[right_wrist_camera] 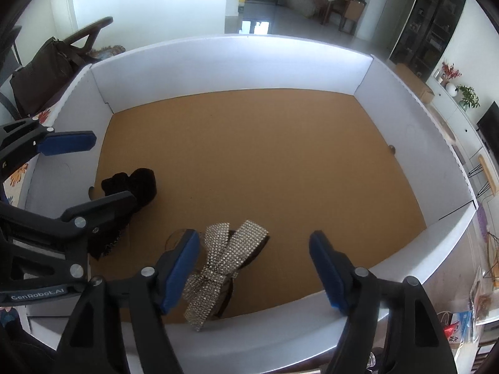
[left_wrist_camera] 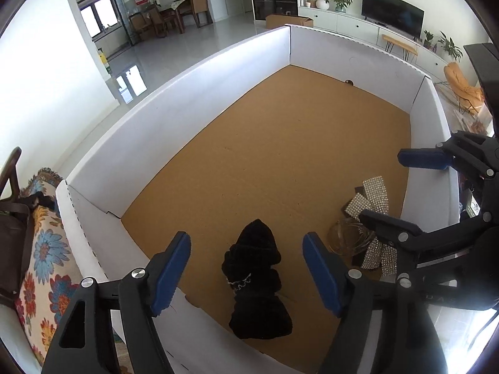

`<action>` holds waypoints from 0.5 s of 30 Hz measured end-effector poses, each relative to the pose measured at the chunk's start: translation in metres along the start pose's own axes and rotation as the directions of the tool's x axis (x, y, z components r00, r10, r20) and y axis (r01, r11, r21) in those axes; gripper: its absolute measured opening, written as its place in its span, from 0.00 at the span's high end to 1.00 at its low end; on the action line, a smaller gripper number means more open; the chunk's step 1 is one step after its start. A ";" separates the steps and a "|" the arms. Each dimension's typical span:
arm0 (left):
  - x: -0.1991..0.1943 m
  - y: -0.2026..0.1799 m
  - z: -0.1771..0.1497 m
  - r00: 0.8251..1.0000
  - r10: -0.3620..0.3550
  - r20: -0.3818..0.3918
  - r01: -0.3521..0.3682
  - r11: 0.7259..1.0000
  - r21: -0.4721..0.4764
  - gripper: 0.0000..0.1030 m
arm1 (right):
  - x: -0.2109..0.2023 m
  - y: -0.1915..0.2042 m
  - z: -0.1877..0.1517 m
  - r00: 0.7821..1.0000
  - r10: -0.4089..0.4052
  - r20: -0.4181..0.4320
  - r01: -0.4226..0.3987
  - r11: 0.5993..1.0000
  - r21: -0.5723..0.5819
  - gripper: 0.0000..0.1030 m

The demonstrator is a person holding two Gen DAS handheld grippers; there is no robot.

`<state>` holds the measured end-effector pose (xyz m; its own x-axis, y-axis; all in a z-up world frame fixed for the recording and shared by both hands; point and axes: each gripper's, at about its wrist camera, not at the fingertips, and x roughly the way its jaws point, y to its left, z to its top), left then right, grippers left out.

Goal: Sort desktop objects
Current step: 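Withdraw both open tools from the bin back over the table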

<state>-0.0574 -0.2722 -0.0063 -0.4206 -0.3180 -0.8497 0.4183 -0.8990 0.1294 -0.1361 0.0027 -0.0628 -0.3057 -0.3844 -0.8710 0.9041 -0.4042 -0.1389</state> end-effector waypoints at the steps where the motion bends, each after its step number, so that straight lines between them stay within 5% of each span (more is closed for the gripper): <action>1: -0.001 -0.002 0.000 1.000 0.011 0.004 -0.011 1.000 0.013 0.29 | 0.000 0.001 -0.001 1.000 -0.002 -0.001 0.002 1.000 -0.016 0.28; 7: -0.004 -0.006 -0.004 0.998 0.061 0.005 -0.062 0.997 0.047 0.29 | -0.003 -0.001 -0.006 1.000 0.017 -0.016 -0.018 0.999 -0.038 0.27; 15: -0.014 -0.023 -0.015 1.000 0.021 0.004 -0.021 0.999 0.024 0.29 | -0.009 -0.004 -0.016 0.999 0.022 -0.036 -0.024 0.997 -0.074 0.26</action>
<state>-0.0493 -0.2431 -0.0048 -0.4147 -0.3381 -0.8448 0.4081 -0.8989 0.1594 -0.1319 0.0211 -0.0622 -0.2752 -0.3632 -0.8901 0.9309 -0.3318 -0.1524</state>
